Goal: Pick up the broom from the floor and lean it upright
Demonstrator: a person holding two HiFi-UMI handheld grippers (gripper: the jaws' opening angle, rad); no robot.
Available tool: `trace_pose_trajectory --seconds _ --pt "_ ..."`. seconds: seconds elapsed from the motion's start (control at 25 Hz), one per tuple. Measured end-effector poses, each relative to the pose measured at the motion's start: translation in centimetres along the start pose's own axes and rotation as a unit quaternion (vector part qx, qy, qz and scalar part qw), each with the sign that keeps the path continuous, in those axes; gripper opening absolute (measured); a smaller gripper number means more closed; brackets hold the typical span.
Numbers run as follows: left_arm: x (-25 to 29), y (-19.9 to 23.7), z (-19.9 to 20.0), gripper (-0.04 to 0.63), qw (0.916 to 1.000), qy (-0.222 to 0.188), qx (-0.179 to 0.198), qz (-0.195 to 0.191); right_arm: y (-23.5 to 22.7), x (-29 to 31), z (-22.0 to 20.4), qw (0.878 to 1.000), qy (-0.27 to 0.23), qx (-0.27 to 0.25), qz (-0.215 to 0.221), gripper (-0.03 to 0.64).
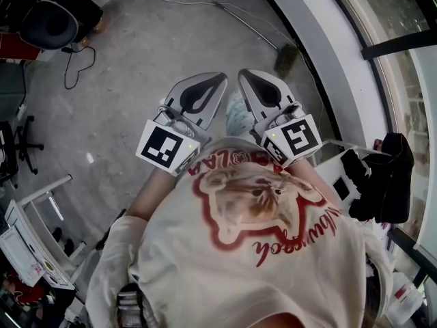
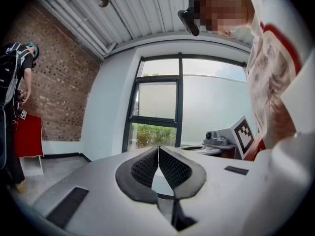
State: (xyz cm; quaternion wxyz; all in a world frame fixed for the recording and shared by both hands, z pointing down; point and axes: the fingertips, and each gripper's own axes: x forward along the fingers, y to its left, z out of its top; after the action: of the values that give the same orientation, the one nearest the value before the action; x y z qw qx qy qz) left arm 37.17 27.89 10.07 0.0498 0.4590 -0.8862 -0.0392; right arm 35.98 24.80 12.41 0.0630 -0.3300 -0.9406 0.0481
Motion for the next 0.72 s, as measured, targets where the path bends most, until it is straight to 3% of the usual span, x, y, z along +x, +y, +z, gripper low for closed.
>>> trace_pose_trajectory --seconds 0.36,0.72 --pt "8.2 9.5 1.1 0.024 0.9991 -0.006 -0.005 0.042 -8.3 8.8 1.7 0.999 0.008 -0.019 0.037 0.025" --pt "19.6 18.8 3.7 0.025 0.9976 -0.017 -0.006 0.067 -21.0 16.8 4.7 0.999 0.006 -0.014 0.044 0.025"
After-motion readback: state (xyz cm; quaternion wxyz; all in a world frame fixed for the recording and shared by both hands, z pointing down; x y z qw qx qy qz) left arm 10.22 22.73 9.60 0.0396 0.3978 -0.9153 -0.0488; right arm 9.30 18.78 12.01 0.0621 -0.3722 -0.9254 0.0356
